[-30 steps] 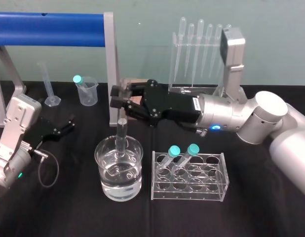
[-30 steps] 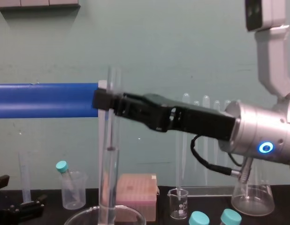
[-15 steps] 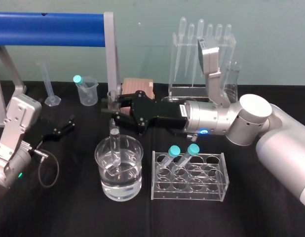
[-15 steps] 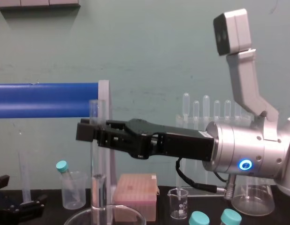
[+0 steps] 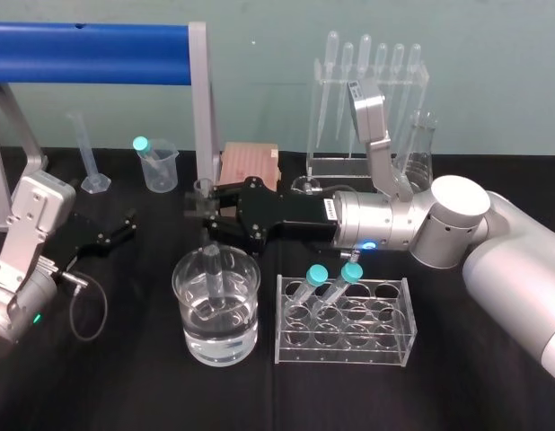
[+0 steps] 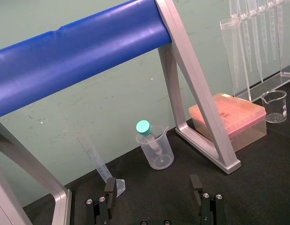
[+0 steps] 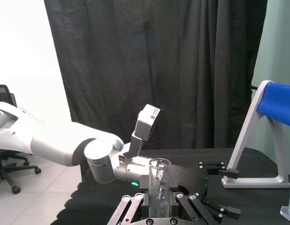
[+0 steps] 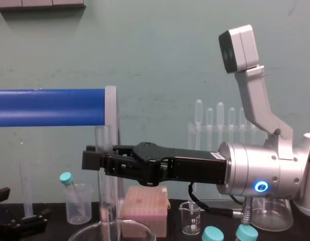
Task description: Hold the test tube with one hand and immerse one end into the beaker, then return it to the test tube rack.
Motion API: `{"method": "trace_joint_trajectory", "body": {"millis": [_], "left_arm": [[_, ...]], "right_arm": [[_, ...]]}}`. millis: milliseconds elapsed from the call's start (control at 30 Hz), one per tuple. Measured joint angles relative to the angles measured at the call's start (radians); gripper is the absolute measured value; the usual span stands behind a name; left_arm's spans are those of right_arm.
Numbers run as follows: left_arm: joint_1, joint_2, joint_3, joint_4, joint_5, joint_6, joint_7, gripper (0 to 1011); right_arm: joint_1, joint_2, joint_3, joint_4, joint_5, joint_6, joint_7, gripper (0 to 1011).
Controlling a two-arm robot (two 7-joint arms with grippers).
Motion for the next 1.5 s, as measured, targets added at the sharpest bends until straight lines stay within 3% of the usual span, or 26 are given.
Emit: {"method": "trace_joint_trajectory", "body": {"millis": [733,1500], "left_arm": [[0.0,0.0,0.0,0.0,0.0,0.0,0.0,1000],[0.0,0.0,0.0,0.0,0.0,0.0,0.0,1000]], "right_arm": [[0.009,-0.023,0.005,0.041,-0.016,0.006,0.019,226],[0.01,-0.022,0.006,0.043,-0.024,0.008,0.018,226]]}}
